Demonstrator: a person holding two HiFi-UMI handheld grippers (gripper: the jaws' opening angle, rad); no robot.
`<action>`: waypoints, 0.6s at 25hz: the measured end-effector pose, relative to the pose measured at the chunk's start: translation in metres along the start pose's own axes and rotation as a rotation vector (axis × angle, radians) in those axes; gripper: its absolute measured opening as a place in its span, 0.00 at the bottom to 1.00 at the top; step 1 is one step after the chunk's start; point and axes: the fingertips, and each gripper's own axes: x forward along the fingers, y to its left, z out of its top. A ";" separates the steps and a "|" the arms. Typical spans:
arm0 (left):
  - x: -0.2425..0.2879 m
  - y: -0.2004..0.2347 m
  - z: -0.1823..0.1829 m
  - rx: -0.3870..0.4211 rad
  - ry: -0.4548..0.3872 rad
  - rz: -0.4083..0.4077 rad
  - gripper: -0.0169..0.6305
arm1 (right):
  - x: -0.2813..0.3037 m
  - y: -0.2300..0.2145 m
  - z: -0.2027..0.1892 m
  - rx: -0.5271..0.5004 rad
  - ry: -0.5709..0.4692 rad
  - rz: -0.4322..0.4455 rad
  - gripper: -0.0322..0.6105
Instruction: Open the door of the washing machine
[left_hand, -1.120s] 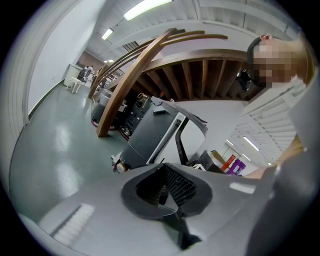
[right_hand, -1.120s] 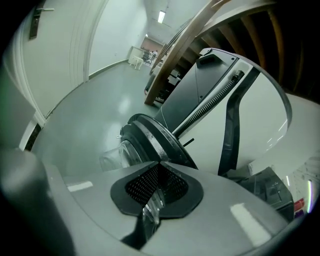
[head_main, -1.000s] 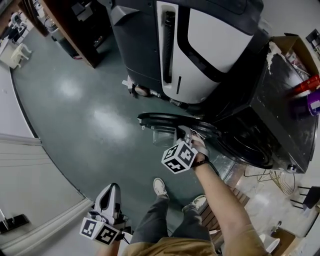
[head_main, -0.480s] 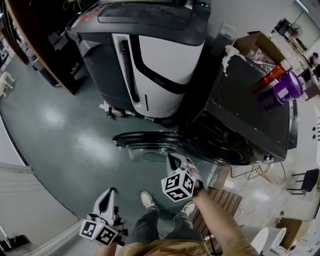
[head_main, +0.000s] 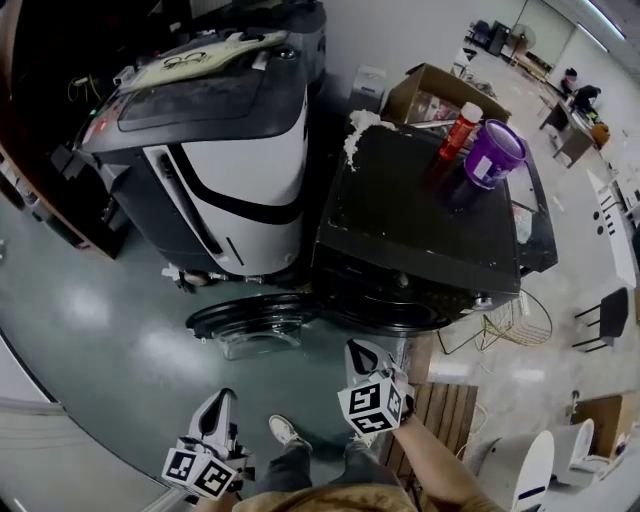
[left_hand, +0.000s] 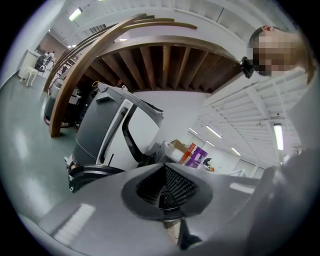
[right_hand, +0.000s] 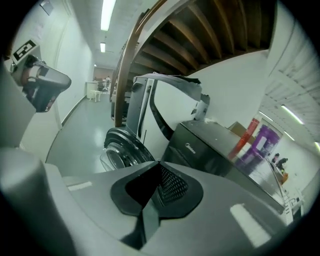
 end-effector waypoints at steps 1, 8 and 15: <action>0.005 -0.007 0.000 0.009 0.000 -0.016 0.12 | -0.007 -0.009 -0.003 0.016 -0.005 -0.021 0.06; 0.024 -0.067 -0.002 0.055 -0.007 -0.086 0.12 | -0.064 -0.063 -0.024 0.107 -0.059 -0.133 0.06; 0.031 -0.109 -0.002 0.083 -0.027 -0.119 0.12 | -0.118 -0.108 -0.025 0.193 -0.151 -0.166 0.06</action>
